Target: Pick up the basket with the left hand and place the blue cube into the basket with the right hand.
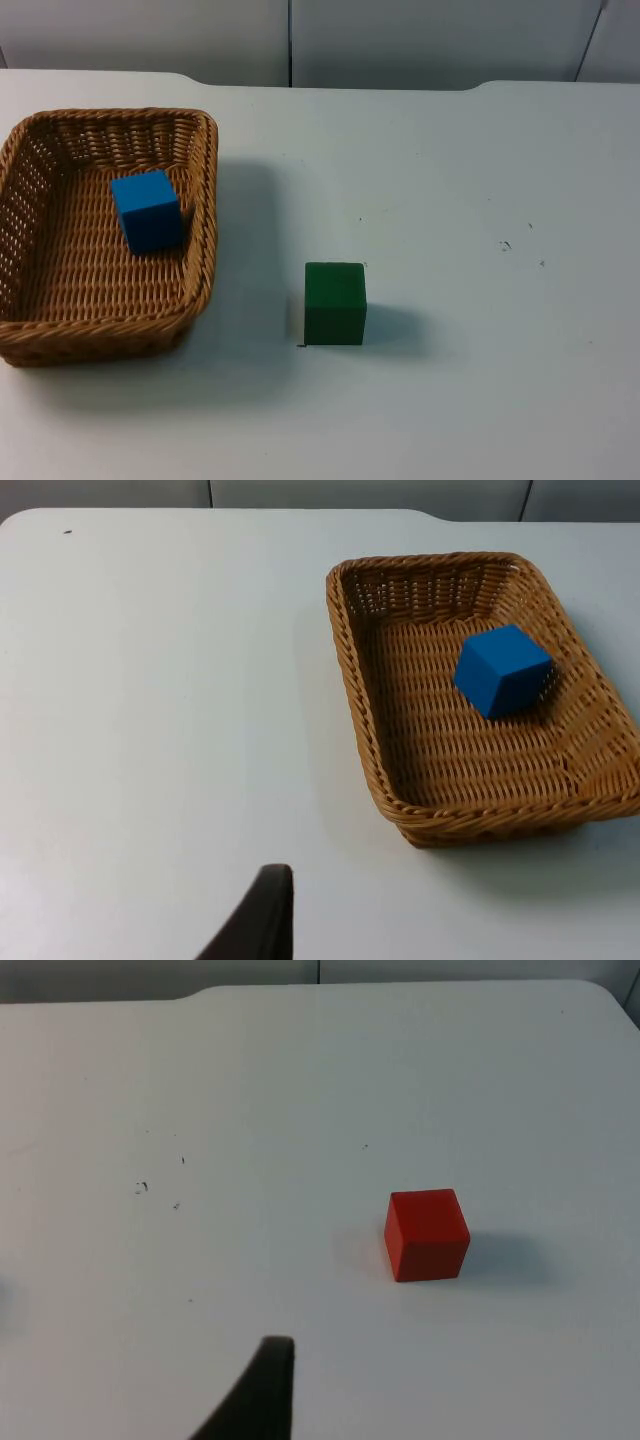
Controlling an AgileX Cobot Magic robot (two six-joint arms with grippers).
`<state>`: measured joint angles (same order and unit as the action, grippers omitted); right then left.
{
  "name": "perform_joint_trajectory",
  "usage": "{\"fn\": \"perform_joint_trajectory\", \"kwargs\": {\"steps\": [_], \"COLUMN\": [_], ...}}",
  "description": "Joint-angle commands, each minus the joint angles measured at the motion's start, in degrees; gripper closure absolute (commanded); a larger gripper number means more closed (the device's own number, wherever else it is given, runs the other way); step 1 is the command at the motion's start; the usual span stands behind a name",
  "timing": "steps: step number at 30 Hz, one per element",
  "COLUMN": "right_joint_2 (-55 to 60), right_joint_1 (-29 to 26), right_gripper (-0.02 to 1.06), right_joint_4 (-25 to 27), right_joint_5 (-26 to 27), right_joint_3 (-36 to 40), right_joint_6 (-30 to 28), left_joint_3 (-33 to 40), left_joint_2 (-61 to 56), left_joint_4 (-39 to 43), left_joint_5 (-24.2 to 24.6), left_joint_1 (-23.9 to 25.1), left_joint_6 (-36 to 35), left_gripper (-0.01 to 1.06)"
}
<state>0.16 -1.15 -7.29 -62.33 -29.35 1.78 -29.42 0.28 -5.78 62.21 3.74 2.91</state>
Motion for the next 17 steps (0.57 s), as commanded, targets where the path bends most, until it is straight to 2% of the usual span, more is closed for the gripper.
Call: {"fn": "perform_joint_trajectory", "kwargs": {"steps": [1, 8, 17], "right_joint_2": [-0.16, -0.16, -0.16], "right_joint_1": [-0.38, -0.38, -0.38], "right_gripper": [0.0, 0.0, 0.0], "right_joint_4": [0.03, 0.03, 0.03], "right_joint_5": [0.72, 0.72, 0.72], "right_joint_3": [0.32, 0.32, 0.32], "right_joint_6": [-0.3, -0.3, -0.3], "left_joint_3": [0.16, 0.16, 0.16], "left_joint_2": [-0.28, -0.28, -0.28], "left_joint_4": [-0.42, -0.42, 0.64], "left_joint_5": [-0.61, -0.61, -0.61], "left_joint_1": [0.1, 0.1, -2.17], "left_joint_6": [0.04, 0.04, 0.28], "left_gripper": [0.0, 0.0, 0.0]}}
